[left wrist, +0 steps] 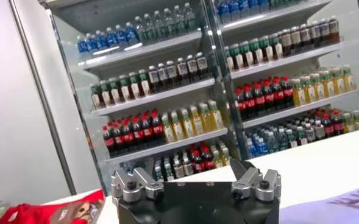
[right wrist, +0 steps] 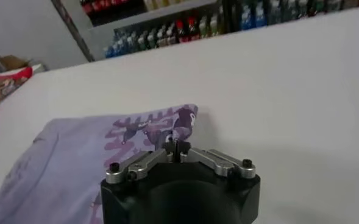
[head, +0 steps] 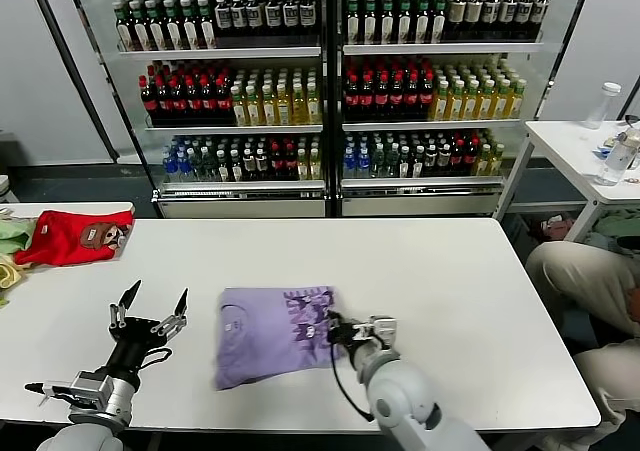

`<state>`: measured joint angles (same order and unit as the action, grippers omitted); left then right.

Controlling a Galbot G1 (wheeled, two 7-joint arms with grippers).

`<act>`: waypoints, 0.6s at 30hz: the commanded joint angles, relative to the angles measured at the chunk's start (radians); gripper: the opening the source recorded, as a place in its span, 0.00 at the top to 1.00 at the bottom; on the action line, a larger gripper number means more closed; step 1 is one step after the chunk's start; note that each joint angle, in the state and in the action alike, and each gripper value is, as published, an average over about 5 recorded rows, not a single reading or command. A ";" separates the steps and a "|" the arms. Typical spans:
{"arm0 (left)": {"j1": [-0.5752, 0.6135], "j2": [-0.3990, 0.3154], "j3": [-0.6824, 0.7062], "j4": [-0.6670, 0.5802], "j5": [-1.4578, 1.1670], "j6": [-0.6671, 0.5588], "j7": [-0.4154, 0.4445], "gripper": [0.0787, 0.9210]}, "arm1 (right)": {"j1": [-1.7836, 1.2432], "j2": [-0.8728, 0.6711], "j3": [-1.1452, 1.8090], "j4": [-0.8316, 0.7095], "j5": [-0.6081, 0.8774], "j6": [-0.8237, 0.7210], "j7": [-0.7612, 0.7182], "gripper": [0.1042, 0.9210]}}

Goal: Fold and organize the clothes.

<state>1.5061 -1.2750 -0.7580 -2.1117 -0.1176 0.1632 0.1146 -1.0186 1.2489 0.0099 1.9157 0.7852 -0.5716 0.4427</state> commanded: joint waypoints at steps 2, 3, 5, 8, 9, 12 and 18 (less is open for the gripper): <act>-0.024 -0.024 0.030 0.048 0.025 -0.128 0.051 0.12 | -0.251 -0.191 0.347 0.235 -0.091 0.071 -0.062 0.97; -0.028 -0.029 0.039 0.054 0.032 -0.137 0.059 0.12 | -0.284 -0.189 0.360 0.239 -0.097 0.078 -0.064 0.97; -0.037 -0.038 0.055 0.063 0.048 -0.150 0.073 0.12 | -0.338 -0.168 0.358 0.234 -0.112 0.082 -0.067 0.97; -0.043 -0.046 0.072 0.068 0.067 -0.161 0.084 0.12 | -0.362 -0.134 0.328 0.215 -0.134 0.064 -0.084 0.97; -0.043 -0.046 0.075 0.068 0.069 -0.163 0.086 0.12 | -0.361 -0.131 0.326 0.212 -0.139 0.056 -0.093 0.97; -0.042 -0.047 0.077 0.067 0.061 -0.168 0.086 0.12 | -0.352 -0.154 0.355 0.226 -0.156 0.043 -0.128 0.93; -0.048 -0.061 0.084 0.060 0.039 -0.171 0.083 0.12 | -0.365 -0.238 0.487 0.290 -0.200 0.057 -0.189 0.74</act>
<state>1.4702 -1.3192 -0.6983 -2.0604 -0.0775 0.0247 0.1778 -1.2928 1.1034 0.3134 2.1147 0.6569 -0.5324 0.3421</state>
